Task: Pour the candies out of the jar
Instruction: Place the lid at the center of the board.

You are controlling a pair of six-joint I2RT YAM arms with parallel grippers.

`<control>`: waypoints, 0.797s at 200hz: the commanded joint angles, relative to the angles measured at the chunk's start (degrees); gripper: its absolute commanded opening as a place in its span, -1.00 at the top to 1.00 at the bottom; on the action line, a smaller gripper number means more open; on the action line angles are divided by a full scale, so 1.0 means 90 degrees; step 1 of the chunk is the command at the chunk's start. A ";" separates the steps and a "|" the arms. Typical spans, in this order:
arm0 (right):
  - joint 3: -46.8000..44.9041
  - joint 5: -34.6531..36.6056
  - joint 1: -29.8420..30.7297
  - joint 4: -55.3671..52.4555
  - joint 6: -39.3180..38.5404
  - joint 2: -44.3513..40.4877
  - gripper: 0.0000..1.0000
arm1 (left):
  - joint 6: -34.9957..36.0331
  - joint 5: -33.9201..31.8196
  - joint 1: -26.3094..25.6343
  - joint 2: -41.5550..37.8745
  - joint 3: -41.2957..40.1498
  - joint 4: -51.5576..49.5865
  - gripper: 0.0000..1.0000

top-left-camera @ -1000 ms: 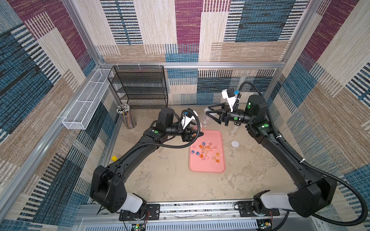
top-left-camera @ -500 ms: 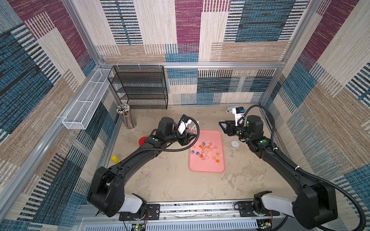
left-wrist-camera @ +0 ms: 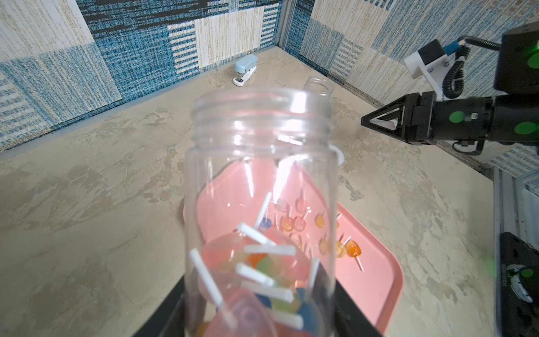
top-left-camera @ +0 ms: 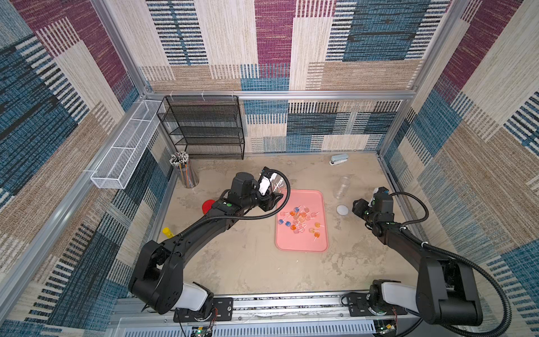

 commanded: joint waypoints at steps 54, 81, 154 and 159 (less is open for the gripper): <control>0.0952 0.0501 -0.0079 0.0378 -0.0222 0.1587 0.17 | -0.0017 -0.0211 -0.0009 -0.0203 -0.0170 0.0219 1.00; 0.1147 0.0329 -0.0091 0.0203 -0.0182 0.1914 0.13 | -0.0027 -0.0257 -0.0008 -0.0244 -0.0258 0.0284 1.00; 0.1721 0.0057 -0.0092 -0.0403 -0.0285 0.2679 0.04 | -0.0003 -0.0270 -0.0011 -0.0267 -0.0268 0.0273 1.00; 0.1731 0.0056 -0.0092 -0.0414 -0.0289 0.2697 0.02 | -0.0003 -0.0281 -0.0011 -0.0272 -0.0272 0.0274 1.00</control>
